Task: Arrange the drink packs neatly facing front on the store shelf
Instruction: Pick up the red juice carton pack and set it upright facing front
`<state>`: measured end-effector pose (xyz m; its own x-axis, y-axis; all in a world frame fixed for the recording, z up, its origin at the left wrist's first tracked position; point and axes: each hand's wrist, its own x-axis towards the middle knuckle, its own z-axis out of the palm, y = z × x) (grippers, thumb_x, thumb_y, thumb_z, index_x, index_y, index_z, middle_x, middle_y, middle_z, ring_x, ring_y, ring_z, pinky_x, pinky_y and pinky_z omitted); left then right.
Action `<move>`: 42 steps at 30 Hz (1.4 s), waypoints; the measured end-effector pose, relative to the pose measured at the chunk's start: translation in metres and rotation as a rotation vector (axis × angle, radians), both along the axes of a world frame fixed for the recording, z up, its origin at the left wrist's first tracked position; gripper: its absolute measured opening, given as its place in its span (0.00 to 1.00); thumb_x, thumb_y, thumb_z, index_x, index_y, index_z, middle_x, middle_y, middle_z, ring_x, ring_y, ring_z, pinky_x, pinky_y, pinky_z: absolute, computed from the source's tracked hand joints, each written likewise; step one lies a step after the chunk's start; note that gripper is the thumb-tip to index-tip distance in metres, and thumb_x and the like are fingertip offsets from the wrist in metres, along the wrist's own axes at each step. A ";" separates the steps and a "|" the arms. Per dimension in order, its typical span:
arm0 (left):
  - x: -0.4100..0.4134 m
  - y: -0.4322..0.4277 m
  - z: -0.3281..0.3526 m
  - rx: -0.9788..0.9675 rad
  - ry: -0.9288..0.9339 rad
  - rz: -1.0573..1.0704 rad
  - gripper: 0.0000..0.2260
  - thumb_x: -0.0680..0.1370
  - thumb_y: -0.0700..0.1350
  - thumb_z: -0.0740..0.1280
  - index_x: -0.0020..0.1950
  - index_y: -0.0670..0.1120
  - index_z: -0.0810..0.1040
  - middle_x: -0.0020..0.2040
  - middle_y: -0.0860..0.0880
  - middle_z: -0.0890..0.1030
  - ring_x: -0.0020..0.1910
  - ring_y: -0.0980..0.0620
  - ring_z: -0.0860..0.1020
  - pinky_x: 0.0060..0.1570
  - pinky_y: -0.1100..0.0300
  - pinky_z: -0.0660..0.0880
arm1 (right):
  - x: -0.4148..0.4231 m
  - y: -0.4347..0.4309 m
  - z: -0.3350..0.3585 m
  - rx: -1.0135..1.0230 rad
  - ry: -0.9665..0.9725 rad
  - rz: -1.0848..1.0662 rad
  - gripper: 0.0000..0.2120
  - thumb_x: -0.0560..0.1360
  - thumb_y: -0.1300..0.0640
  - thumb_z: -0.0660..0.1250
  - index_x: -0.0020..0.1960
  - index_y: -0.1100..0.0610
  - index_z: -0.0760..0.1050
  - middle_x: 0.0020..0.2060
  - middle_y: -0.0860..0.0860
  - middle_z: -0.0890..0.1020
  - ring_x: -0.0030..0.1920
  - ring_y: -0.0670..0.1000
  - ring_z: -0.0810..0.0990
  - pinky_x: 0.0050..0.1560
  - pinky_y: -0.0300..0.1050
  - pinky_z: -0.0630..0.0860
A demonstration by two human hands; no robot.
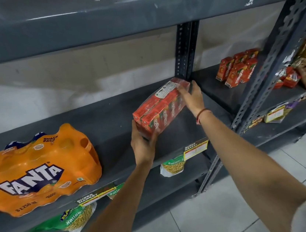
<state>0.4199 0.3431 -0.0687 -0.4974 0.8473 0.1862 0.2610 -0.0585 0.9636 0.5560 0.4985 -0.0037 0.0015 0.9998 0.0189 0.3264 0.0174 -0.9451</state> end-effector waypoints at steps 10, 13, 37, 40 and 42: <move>-0.052 0.009 0.005 -0.137 0.097 -0.238 0.30 0.76 0.49 0.65 0.75 0.49 0.57 0.64 0.52 0.75 0.59 0.56 0.74 0.60 0.60 0.70 | 0.004 0.009 -0.020 -0.026 0.135 -0.039 0.36 0.62 0.42 0.76 0.63 0.57 0.68 0.62 0.56 0.73 0.58 0.54 0.77 0.64 0.53 0.72; -0.046 0.006 0.007 -0.148 0.073 -0.180 0.29 0.75 0.53 0.62 0.73 0.45 0.62 0.64 0.45 0.77 0.61 0.48 0.76 0.62 0.54 0.71 | 0.008 -0.003 -0.025 0.018 0.131 -0.036 0.35 0.64 0.40 0.74 0.64 0.56 0.68 0.63 0.54 0.71 0.58 0.51 0.75 0.60 0.46 0.71; -0.011 -0.063 0.001 -0.183 0.122 0.009 0.26 0.77 0.54 0.63 0.71 0.44 0.65 0.64 0.47 0.77 0.63 0.48 0.75 0.64 0.48 0.71 | 0.044 -0.095 -0.046 0.162 0.169 -0.111 0.19 0.65 0.41 0.74 0.51 0.48 0.75 0.52 0.48 0.75 0.51 0.44 0.75 0.53 0.38 0.71; -0.009 -0.067 0.000 -0.195 0.143 0.031 0.26 0.76 0.53 0.64 0.71 0.44 0.66 0.63 0.48 0.77 0.59 0.52 0.76 0.62 0.50 0.73 | 0.047 -0.094 -0.048 0.120 0.193 -0.114 0.28 0.64 0.40 0.74 0.57 0.52 0.73 0.56 0.51 0.76 0.55 0.46 0.75 0.53 0.36 0.70; -0.004 -0.070 0.000 -0.184 0.186 0.093 0.22 0.77 0.52 0.64 0.68 0.44 0.69 0.59 0.48 0.79 0.53 0.55 0.77 0.57 0.54 0.75 | 0.047 -0.094 -0.049 0.085 0.218 -0.119 0.31 0.63 0.38 0.74 0.59 0.53 0.72 0.56 0.50 0.78 0.56 0.47 0.76 0.52 0.34 0.70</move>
<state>0.4159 0.2734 -0.0682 -0.5463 0.8276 0.1289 0.4306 0.1455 0.8907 0.6032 0.4044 -0.0528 0.1320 0.9872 0.0897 0.1193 0.0740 -0.9901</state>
